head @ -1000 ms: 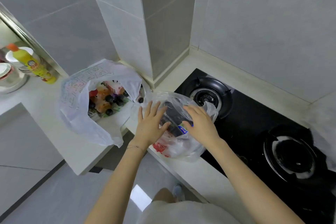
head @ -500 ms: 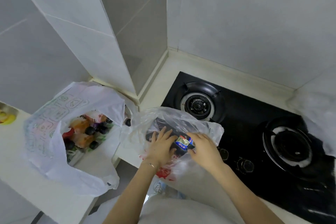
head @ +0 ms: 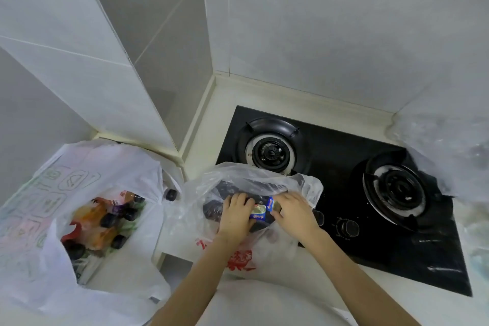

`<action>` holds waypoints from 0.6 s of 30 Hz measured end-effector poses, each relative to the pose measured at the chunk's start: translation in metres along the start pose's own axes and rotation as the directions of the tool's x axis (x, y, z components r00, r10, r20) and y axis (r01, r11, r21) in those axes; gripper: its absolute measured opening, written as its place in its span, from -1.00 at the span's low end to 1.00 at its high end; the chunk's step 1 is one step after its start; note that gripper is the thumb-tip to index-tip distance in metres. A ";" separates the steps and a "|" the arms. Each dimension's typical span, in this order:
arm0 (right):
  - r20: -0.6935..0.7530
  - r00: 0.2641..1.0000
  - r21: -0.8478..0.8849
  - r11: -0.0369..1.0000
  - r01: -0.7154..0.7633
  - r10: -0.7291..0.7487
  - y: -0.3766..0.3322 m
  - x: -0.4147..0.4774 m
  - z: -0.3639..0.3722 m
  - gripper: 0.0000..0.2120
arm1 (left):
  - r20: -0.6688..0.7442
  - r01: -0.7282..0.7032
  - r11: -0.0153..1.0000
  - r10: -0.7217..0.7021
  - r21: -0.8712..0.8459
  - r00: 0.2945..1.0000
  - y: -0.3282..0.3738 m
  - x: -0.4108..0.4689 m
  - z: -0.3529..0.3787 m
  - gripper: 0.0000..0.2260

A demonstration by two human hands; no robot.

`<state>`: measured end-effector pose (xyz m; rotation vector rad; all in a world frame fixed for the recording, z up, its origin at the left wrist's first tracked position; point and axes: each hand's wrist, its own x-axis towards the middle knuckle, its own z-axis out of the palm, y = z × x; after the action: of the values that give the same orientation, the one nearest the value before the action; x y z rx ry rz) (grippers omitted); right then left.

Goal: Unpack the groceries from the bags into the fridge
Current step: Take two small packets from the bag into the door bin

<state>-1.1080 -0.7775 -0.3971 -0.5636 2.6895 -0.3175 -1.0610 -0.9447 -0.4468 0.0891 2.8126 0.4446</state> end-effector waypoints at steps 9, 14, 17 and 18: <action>0.098 0.993 -0.233 0.972 -0.035 0.059 -0.003 0.014 0.031 -0.38 | 0.030 0.173 0.899 -0.176 -0.402 0.984 -0.009 -0.020 -0.023 -0.72; 0.091 0.993 -0.265 0.963 -0.046 0.072 -0.005 0.016 0.035 -0.39 | -0.006 0.164 0.759 -0.216 -0.630 0.976 -0.017 -0.029 -0.029 -0.69; 0.071 0.995 -0.222 0.974 -0.045 0.063 -0.007 0.017 0.032 -0.48 | -0.026 0.144 0.662 -0.239 -0.735 0.971 -0.021 -0.034 -0.034 -0.69; 0.057 0.997 -0.204 0.978 -0.035 0.048 -0.008 0.017 0.032 -0.54 | -0.020 0.145 0.625 -0.250 -0.767 0.968 -0.023 -0.035 -0.036 -0.68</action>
<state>-1.1071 -0.7964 -0.4291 -0.5647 2.6867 -0.0129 -1.0383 -0.9809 -0.4121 -0.4440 2.4420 1.5776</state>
